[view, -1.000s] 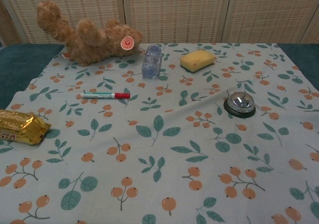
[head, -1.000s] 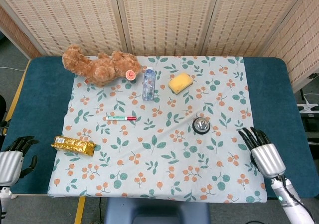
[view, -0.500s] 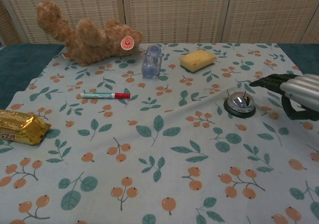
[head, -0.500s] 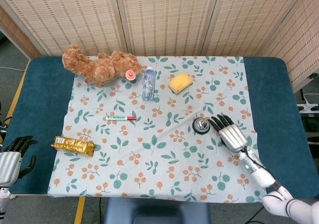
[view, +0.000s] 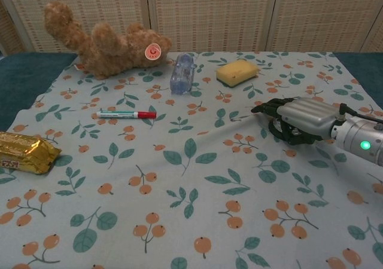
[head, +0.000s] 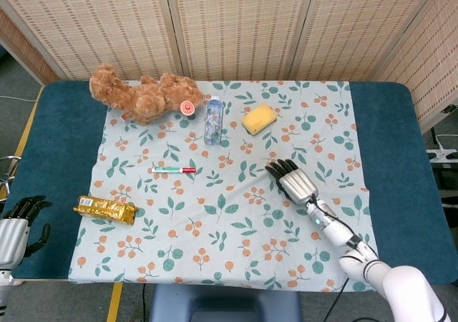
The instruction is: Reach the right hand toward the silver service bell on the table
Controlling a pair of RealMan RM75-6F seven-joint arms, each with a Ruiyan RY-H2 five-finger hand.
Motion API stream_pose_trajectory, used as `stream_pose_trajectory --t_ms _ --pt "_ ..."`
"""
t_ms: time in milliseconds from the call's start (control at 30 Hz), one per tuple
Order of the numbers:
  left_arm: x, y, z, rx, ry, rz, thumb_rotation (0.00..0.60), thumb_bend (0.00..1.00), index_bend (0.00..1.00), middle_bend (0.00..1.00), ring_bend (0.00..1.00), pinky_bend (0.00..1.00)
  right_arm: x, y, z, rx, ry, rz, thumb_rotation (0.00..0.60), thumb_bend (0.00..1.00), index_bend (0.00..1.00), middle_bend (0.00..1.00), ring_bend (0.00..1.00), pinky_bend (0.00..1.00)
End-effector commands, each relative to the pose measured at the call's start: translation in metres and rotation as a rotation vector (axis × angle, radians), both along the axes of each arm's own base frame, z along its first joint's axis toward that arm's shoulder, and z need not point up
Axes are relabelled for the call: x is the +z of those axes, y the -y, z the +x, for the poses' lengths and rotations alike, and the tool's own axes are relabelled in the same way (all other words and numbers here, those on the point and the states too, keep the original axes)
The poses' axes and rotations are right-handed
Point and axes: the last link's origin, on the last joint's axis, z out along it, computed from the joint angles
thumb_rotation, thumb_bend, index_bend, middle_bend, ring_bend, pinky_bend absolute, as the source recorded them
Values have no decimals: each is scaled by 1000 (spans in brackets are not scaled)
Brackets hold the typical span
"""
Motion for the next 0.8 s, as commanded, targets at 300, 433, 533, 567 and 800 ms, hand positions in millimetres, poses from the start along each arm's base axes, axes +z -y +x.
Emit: stream_pose_trajectory --t_ms 300,433,533,567,800 --pt "-1 -1 -3 7 -3 -5 600 483 291 211 168 411 24 -3 -4 97 10 -111 600 1000 0 56 0 93" --pt "0 -3 -5 14 6 2 600 483 291 212 167 411 66 -30 -15 161 -2 -244 600 1000 0 56 0 93" --pt "0 -3 -6 19 5 1 600 483 291 212 168 411 99 -68 -33 108 -46 -300 600 1000 0 56 0 93" --pt "-1 -3 -6 19 5 -2 600 483 291 212 168 411 111 -86 -42 62 -68 -304 600 1000 0 56 0 93" --pt "-4 -2 -4 0 -10 -11 600 482 291 215 168 411 153 -152 -68 -92 -137 -424 600 1000 0 58 0 92"
